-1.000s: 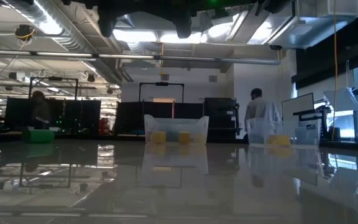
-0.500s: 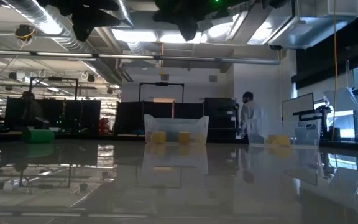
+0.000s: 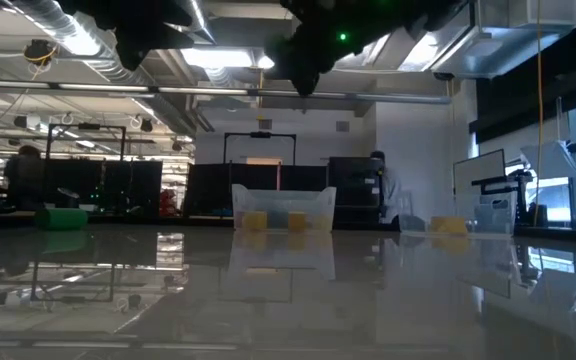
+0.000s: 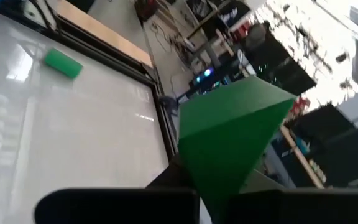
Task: Sort blocks by size
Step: Put the triangle green block into the top right transparent bin, then put the cylinder brown block into the bottom right transparent bin
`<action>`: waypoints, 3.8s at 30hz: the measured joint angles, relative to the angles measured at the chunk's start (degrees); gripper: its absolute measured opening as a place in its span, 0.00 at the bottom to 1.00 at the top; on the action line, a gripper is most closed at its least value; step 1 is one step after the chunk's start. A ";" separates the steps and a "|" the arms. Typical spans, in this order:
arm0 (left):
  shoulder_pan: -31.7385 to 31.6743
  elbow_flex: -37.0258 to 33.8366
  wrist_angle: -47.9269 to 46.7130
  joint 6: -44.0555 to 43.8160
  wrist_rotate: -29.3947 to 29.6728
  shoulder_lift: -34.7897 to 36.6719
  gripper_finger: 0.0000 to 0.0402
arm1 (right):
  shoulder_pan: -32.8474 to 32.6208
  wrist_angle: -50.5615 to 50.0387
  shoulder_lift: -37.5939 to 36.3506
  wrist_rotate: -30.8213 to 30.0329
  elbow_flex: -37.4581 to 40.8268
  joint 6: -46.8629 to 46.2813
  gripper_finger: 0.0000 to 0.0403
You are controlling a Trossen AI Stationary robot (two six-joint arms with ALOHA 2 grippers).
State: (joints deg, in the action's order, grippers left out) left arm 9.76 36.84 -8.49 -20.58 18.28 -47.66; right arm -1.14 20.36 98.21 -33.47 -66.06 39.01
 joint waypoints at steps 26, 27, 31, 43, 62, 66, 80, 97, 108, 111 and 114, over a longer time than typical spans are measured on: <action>0.00 0.00 -3.17 -0.48 0.04 0.00 0.36 | 31.22 -45.82 -15.76 0.25 0.04 -25.80 0.02; 0.00 0.00 -3.15 -0.48 0.02 0.00 0.36 | 33.18 -47.65 -15.74 1.17 0.04 -26.84 0.02; 0.00 0.00 -3.09 -0.48 0.02 0.00 0.36 | 40.67 -54.15 -15.05 6.33 0.00 -31.62 0.02; 0.00 0.00 -3.04 -0.48 0.02 -0.46 0.36 | 51.18 -61.01 -11.18 17.05 3.10 -38.99 0.02; 0.00 -0.02 -2.97 3.40 -0.02 -0.87 0.36 | 47.98 -66.27 -12.76 23.58 0.52 -43.04 0.65; 0.00 -0.02 -3.01 6.45 -0.01 -0.87 0.36 | 40.59 -61.98 -14.69 25.62 0.50 -43.32 0.67; -0.04 -0.02 -1.08 14.89 0.12 -0.87 0.36 | 9.23 -29.29 -14.71 29.62 9.99 -39.76 0.67; 10.79 0.29 -17.78 5.36 3.80 -11.51 0.36 | -4.99 28.72 -0.42 28.06 26.65 -40.24 0.67; 21.24 14.92 -46.66 -22.18 -4.18 -20.06 0.36 | -4.86 32.83 10.33 29.57 17.26 -40.04 0.67; 24.21 15.39 -48.48 -30.39 -9.04 -20.87 0.36 | -4.86 30.63 11.19 31.58 15.38 -40.02 0.67; 27.55 15.37 -48.16 -38.05 -12.47 -21.14 0.36 | -4.88 28.99 11.33 31.69 14.51 -40.24 0.67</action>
State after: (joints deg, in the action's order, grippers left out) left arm 37.31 52.21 -56.66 -58.63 5.81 -68.80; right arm -6.02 49.35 109.54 -1.78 -51.55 -1.24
